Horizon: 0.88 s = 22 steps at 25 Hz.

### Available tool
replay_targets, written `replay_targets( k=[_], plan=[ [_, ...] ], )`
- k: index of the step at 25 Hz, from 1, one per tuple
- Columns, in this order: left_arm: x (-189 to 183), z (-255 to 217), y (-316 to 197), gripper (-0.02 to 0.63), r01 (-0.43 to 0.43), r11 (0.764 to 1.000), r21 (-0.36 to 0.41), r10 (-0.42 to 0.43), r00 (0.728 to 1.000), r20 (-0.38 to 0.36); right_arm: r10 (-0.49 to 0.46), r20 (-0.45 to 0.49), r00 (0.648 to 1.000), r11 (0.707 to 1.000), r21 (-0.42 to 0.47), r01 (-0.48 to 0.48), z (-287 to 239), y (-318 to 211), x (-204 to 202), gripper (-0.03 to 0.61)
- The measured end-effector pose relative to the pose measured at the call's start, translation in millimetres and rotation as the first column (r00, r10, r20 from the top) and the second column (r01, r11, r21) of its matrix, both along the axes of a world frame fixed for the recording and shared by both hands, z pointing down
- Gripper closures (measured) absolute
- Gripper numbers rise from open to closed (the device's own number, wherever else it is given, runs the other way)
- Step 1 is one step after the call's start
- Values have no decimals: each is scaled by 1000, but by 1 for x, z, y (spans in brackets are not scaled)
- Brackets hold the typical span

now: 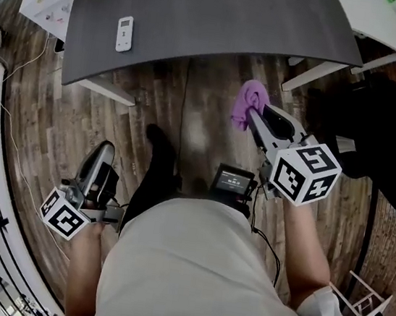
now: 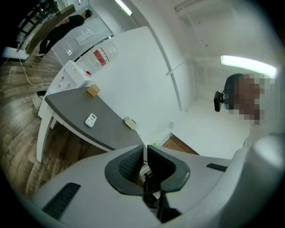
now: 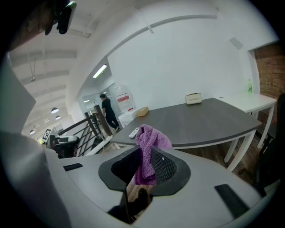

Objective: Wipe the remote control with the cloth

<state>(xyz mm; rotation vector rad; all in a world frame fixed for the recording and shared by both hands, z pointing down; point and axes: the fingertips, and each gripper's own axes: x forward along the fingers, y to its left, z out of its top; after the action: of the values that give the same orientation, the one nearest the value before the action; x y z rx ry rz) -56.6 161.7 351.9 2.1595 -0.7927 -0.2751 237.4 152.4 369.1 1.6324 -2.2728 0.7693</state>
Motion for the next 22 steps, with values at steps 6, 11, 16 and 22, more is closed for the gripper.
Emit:
replay_targets(
  k=[6,11,16,22],
  plan=[
    [11,-21,63,584,13,1000,12,-14,999,47,-8,195,981,1000,-14,11,-10,58,-11,492],
    [22,-46,82,584,-26,999,42,24,998,57,-29,334,942,999,46,15,-47,80,-21,493],
    [41,-59,91,584,-83,994,70,81,996,33,-37,367,929,994,112,-5,-80,97,-20,493],
    [30,-58,113,584,-104,993,59,105,994,-8,-52,352,935,993,116,11,-91,111,-47,494]
  ],
)
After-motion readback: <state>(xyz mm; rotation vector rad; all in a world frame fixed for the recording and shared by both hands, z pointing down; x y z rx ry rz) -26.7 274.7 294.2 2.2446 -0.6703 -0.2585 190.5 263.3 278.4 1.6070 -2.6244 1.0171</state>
